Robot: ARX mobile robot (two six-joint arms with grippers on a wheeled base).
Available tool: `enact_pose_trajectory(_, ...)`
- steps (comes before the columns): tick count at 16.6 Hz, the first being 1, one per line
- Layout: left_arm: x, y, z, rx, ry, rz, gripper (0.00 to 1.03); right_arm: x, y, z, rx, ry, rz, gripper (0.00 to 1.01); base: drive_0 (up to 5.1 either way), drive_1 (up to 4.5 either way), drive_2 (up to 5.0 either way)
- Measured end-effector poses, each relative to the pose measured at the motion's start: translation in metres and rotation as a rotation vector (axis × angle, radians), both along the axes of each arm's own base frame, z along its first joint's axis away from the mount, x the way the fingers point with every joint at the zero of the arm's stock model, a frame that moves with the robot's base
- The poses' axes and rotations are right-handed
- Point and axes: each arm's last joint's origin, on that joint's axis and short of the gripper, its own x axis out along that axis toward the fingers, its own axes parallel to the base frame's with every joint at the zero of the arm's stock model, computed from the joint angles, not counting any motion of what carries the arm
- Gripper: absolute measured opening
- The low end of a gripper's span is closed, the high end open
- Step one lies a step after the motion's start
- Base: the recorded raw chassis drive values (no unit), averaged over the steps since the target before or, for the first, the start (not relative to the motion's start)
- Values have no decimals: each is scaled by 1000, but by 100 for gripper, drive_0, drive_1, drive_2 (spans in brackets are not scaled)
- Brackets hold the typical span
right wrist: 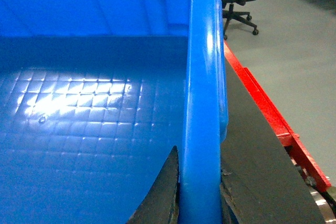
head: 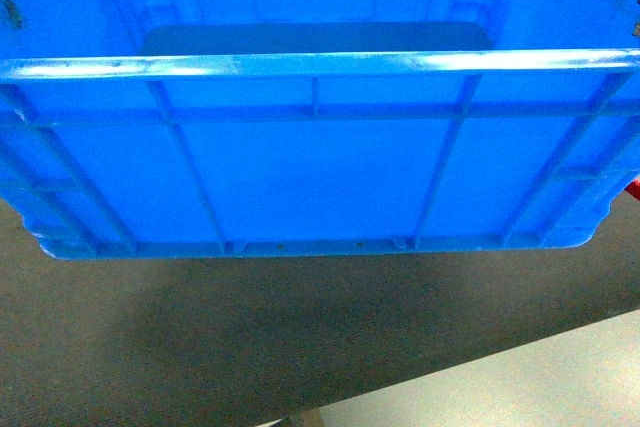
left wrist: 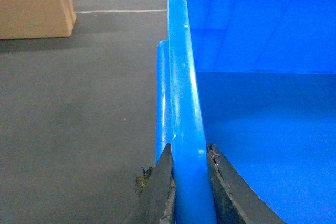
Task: Place box next to blue box on left shelf
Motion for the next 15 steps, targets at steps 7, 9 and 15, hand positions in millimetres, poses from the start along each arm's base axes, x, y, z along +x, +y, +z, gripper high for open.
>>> enact_pose_trajectory(7, 0, 0, 0, 0, -2, 0, 10, 0, 0, 0, 0, 0, 0, 10, -159, -159, -159)
enact_pose_trajectory(9, 0, 0, 0, -1, -2, 0, 10, 0, 0, 0, 0, -1, 0, 10, -152, -152, -152)
enact_pose_trajectory(15, 0, 0, 0, 0, -2, 0, 10, 0, 0, 0, 0, 0, 0, 10, -152, -152, -152)
